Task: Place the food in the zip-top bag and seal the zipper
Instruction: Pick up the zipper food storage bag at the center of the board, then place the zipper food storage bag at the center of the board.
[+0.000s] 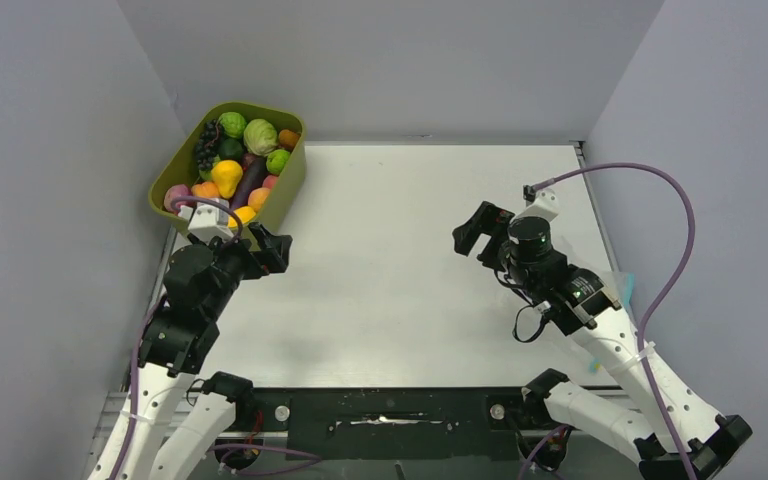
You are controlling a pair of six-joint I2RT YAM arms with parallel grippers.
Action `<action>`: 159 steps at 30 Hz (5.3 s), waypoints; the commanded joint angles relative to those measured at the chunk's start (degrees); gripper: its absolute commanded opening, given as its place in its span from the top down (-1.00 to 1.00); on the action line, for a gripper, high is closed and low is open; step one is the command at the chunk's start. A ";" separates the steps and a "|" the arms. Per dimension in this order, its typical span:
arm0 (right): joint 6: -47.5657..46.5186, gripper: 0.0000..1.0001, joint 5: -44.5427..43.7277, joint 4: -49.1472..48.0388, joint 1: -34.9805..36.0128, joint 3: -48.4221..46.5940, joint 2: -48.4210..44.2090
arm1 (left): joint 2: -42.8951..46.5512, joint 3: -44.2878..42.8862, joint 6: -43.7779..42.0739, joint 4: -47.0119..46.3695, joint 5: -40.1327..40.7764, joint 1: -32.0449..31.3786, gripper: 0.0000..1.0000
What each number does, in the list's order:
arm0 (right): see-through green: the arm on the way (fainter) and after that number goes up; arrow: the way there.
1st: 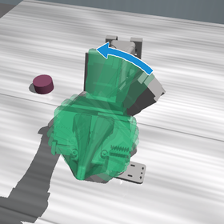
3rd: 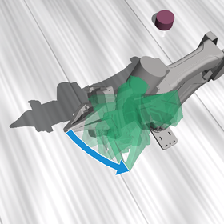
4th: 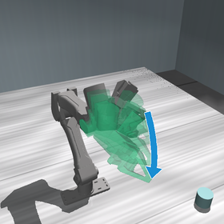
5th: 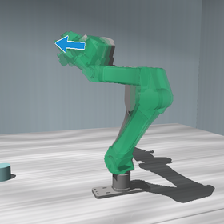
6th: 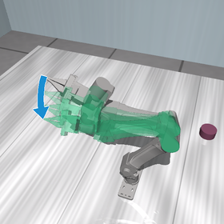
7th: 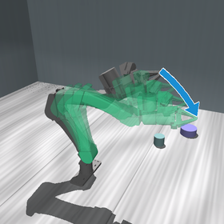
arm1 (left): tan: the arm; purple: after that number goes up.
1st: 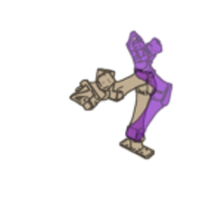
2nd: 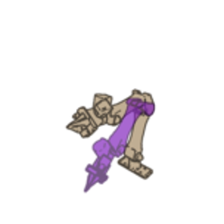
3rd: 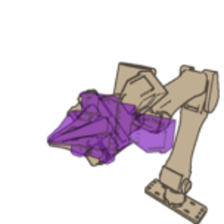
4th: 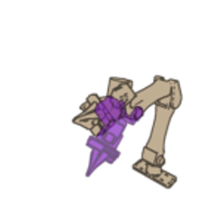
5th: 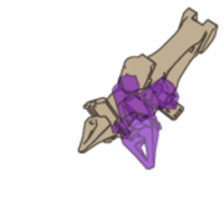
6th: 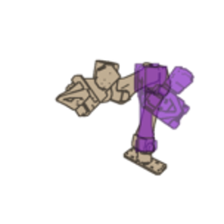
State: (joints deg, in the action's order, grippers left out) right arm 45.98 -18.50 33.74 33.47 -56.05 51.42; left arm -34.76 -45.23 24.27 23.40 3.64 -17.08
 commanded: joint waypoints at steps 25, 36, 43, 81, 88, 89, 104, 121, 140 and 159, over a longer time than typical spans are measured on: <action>17.49 -0.70 -17.51 18.64 -6.48 -4.05 8.11 | -4.12 1.41 -3.81 -12.56 -3.16 0.33 -0.89; 25.02 -0.26 -16.41 21.37 -15.00 0.15 15.17 | -0.28 7.35 -7.95 -12.64 -4.14 0.32 -0.89; 22.87 -0.19 -14.17 14.02 -21.34 1.48 19.40 | 0.09 7.35 -8.06 -12.58 -4.67 0.29 -0.88; 0.77 1.00 3.12 -1.80 -21.41 8.73 6.18 | 0.67 6.54 -3.30 -12.05 -9.91 -0.15 -0.76; -7.23 1.00 31.21 -9.99 -18.68 10.16 -3.58 | -0.95 2.18 5.56 -14.92 -22.73 -0.22 -0.75; -7.25 1.00 33.74 -10.63 -17.83 9.71 -3.92 | -1.24 1.97 6.24 -15.66 -24.26 -0.17 -0.74; -5.84 0.91 52.71 -26.97 -14.62 16.38 -4.71 | -4.18 9.96 8.57 -31.81 -24.87 -0.17 -0.73; -2.78 0.72 48.98 -33.53 -14.49 11.10 20.10 | -10.58 12.04 2.23 -31.64 -21.32 -0.29 -0.72; -21.89 -0.13 45.27 -14.24 -22.21 -0.91 32.34 | -14.81 2.10 2.44 -18.65 -18.34 -2.05 -0.61; -20.51 0.22 54.40 -22.50 -19.47 1.19 41.13 | -15.53 2.33 1.32 -13.75 -16.04 -3.25 -0.59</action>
State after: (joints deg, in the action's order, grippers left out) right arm 25.50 34.85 15.14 13.56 -54.85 94.30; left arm -51.11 -42.26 26.02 9.17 -12.84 -19.94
